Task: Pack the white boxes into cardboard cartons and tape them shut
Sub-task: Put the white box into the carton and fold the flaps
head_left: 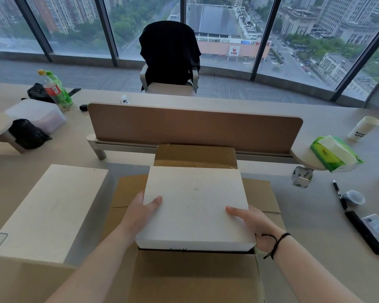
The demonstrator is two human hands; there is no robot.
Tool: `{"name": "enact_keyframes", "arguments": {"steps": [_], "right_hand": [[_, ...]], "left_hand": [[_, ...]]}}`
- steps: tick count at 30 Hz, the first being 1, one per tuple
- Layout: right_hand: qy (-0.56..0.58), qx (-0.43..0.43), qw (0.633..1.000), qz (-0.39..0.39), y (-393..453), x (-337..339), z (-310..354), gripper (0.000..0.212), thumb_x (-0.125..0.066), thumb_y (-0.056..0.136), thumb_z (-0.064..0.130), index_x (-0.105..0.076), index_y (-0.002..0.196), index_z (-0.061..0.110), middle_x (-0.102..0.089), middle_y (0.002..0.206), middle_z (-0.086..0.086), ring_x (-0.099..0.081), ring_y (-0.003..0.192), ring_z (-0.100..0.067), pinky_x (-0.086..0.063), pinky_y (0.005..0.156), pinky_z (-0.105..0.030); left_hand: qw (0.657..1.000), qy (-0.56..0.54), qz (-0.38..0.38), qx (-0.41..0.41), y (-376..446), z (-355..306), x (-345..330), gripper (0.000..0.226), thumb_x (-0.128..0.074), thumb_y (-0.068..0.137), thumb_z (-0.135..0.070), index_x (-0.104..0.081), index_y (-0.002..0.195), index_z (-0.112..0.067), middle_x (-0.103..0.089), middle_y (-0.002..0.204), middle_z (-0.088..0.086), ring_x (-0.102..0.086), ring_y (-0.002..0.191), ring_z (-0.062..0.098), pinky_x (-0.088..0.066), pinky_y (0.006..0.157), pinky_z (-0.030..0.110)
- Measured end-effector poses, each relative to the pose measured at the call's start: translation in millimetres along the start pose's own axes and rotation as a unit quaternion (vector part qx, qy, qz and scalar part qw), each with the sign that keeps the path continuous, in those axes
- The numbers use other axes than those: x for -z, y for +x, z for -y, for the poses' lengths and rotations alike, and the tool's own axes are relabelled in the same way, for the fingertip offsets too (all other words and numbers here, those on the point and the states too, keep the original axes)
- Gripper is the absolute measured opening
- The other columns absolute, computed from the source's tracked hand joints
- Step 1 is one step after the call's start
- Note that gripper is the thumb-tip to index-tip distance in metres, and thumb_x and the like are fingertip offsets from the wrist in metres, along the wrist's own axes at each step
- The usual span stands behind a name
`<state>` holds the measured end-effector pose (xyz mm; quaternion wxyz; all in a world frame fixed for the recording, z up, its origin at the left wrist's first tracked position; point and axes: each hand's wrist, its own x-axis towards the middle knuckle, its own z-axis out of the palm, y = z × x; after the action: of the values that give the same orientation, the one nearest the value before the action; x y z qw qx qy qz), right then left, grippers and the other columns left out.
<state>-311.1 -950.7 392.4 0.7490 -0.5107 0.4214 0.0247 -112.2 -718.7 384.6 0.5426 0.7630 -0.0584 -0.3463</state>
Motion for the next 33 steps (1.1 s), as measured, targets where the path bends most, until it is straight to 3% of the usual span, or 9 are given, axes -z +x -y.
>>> {"name": "enact_keyframes", "arguments": {"steps": [5, 10, 13, 16, 18, 21, 24, 28, 33], "right_hand": [[-0.042, 0.012, 0.999, -0.029, 8.4, -0.7, -8.3, 0.027, -0.069, 0.095, 0.017, -0.064, 0.122, 0.019, -0.078, 0.108, -0.001, -0.075, 0.098, -0.022, -0.059, 0.087, -0.040], [-0.108, 0.026, 0.992, -0.054, 16.4, -6.1, -12.8, 0.027, -0.071, 0.094, 0.020, -0.068, 0.121, 0.022, -0.076, 0.112, 0.006, -0.071, 0.105, -0.018, -0.054, 0.100, -0.044], [-0.099, 0.029, 0.992, -0.076, 23.9, -11.7, -16.0, 0.030, -0.073, 0.092, 0.026, -0.065, 0.120, 0.021, -0.073, 0.116, 0.005, -0.069, 0.106, -0.016, -0.053, 0.100, -0.042], [-0.093, 0.039, 0.990, -0.102, 28.9, -20.8, -15.4, 0.028, -0.071, 0.093, 0.029, -0.054, 0.114, 0.021, -0.065, 0.110, 0.010, -0.060, 0.100, -0.012, -0.044, 0.089, -0.031], [-0.097, 0.053, 0.987, -0.118, 31.3, -25.7, -15.8, 0.036, -0.068, 0.095, 0.027, -0.049, 0.125, 0.020, -0.061, 0.121, 0.007, -0.055, 0.105, -0.015, -0.040, 0.090, -0.030], [-0.169, 0.052, 0.976, -0.128, 33.9, -26.9, -22.8, 0.072, -0.063, 0.098, 0.028, -0.023, 0.156, 0.013, -0.039, 0.153, -0.003, -0.041, 0.137, -0.022, -0.034, 0.109, -0.034], [-0.278, 0.055, 0.952, -0.112, 32.9, -26.8, -32.6, 0.083, -0.059, 0.099, 0.036, -0.006, 0.161, 0.021, -0.003, 0.168, -0.004, -0.011, 0.155, -0.022, -0.019, 0.121, -0.038], [-0.393, 0.074, 0.909, -0.116, 28.1, -23.3, -40.3, 0.079, -0.057, 0.099, 0.037, -0.010, 0.161, 0.021, 0.009, 0.169, -0.001, -0.006, 0.155, -0.017, -0.017, 0.121, -0.030], [-0.434, 0.146, 0.878, -0.141, 25.0, -9.5, -37.2, 0.059, -0.059, 0.099, 0.033, -0.035, 0.152, 0.024, -0.002, 0.169, 0.008, -0.017, 0.153, -0.013, -0.022, 0.116, -0.026]], "left_hand": [[0.992, 0.102, -0.051, -0.058, 3.7, 10.9, -8.8, 0.021, -0.068, 0.095, -0.037, -0.058, 0.113, -0.036, -0.068, 0.109, -0.015, -0.067, 0.101, 0.011, -0.058, 0.087, 0.038], [0.971, 0.212, -0.100, -0.054, 9.7, 22.4, -17.1, 0.063, -0.071, 0.092, -0.036, -0.047, 0.148, -0.019, -0.054, 0.144, -0.006, -0.050, 0.135, 0.021, -0.042, 0.112, 0.041], [0.957, 0.278, -0.055, -0.060, 7.8, 22.5, -33.1, 0.066, -0.064, 0.097, -0.028, -0.036, 0.155, -0.018, -0.042, 0.157, -0.003, -0.037, 0.145, 0.019, -0.029, 0.118, 0.032], [0.949, 0.305, 0.021, -0.079, 1.2, 24.0, -61.7, 0.076, -0.058, 0.100, -0.031, -0.015, 0.162, -0.018, -0.022, 0.167, -0.005, -0.022, 0.153, 0.015, -0.020, 0.122, 0.029], [0.934, 0.346, 0.038, -0.084, 2.7, 25.2, -75.7, 0.078, -0.053, 0.102, -0.035, -0.007, 0.162, -0.017, -0.005, 0.170, -0.004, -0.005, 0.156, 0.014, -0.011, 0.123, 0.028], [0.908, 0.404, 0.069, -0.089, 10.3, 24.6, -74.8, 0.072, -0.050, 0.103, -0.033, -0.012, 0.162, -0.017, 0.000, 0.170, -0.003, 0.004, 0.156, 0.013, -0.009, 0.123, 0.028], [0.885, 0.442, 0.090, -0.111, 14.8, 26.4, -63.4, 0.067, -0.048, 0.103, -0.033, -0.016, 0.161, -0.021, -0.002, 0.170, -0.006, 0.001, 0.156, 0.010, -0.010, 0.122, 0.026], [0.886, 0.442, 0.070, -0.120, 18.6, 29.9, -46.9, 0.061, -0.049, 0.103, -0.033, -0.027, 0.159, -0.024, -0.008, 0.170, -0.007, -0.003, 0.156, 0.010, -0.012, 0.122, 0.026], [0.893, 0.437, -0.038, -0.100, 15.2, 41.3, -22.9, 0.059, -0.051, 0.100, -0.042, -0.032, 0.155, -0.028, -0.012, 0.169, -0.001, -0.005, 0.156, 0.018, -0.007, 0.125, 0.040]]}}
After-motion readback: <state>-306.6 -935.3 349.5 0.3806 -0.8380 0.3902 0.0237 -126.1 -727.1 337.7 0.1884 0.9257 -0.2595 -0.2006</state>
